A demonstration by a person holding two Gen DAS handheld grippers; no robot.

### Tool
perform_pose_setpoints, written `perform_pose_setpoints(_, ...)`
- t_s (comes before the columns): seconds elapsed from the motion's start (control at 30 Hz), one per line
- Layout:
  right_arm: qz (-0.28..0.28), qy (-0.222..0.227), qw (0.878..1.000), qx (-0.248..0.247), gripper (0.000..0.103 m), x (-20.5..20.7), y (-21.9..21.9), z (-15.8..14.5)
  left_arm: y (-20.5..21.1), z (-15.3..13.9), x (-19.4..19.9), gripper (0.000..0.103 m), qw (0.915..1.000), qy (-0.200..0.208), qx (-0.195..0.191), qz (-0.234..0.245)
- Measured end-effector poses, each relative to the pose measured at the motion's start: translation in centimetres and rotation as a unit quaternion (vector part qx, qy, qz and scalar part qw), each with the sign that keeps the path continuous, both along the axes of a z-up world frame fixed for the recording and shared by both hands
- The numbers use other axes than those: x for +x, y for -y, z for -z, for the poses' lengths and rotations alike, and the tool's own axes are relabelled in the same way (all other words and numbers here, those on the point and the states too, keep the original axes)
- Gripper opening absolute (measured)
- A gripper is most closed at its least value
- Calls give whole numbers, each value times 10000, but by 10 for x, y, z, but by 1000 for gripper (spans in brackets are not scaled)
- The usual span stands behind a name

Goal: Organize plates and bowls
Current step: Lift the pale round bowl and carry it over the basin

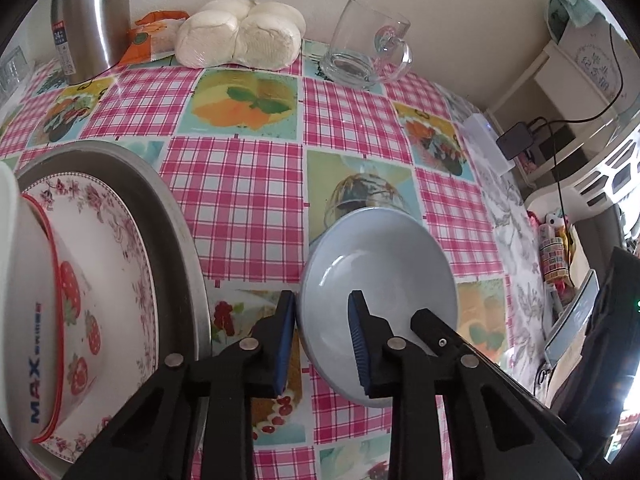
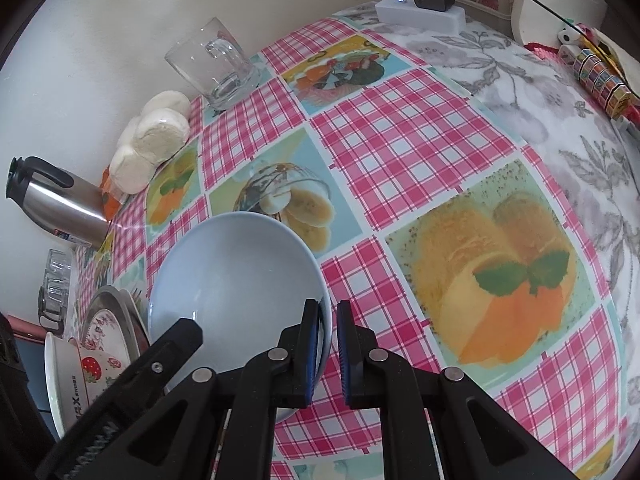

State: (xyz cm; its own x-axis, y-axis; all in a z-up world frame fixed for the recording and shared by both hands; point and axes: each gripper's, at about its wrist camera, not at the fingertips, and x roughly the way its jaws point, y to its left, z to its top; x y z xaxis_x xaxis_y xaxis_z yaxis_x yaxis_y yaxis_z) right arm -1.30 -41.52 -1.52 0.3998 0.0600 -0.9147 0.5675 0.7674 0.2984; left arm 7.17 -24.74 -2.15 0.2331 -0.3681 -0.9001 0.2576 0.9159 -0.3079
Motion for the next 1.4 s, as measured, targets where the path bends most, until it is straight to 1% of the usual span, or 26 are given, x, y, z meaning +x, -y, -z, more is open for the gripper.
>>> perform_pose_setpoints(0.07,-1,10,10000,22,10,-1,0,1,0,4,1,23,10000,-54,-22,9)
perform_pose_setpoints(0.13,12,-1,10000,34,10,-1,-1,3,1,10,1,21,9999,-143,-17,47)
perform_pose_setpoints(0.2,44,-46,10000,32,11,-1,0,5,6,11,0,20,9999,-85,36,114)
perform_pose_setpoints(0.27,89,-19,9999,128,11,-2,2,7,7,14,-1,20,9998,-136,-22,150)
perform_pose_setpoints(0.33,102,-9,9998,163,11,-3,3,7,9,19,-1,19,9997,-181,17,170)
perform_pose_setpoints(0.73,183,64,9994,290,13,-5,4,11,12,23,0,19,9997,-91,-27,216)
perform_pose_setpoints(1.03,175,18,9996,234,13,-4,2,9,8,23,-1,18,9995,-243,-60,193)
perform_pose_setpoints(1.27,124,-20,9997,195,13,-4,2,7,4,22,-1,18,9992,-331,-202,139)
perform_pose_setpoints(1.4,46,91,9998,142,13,-4,1,-1,1,16,0,18,9992,-294,-267,60)
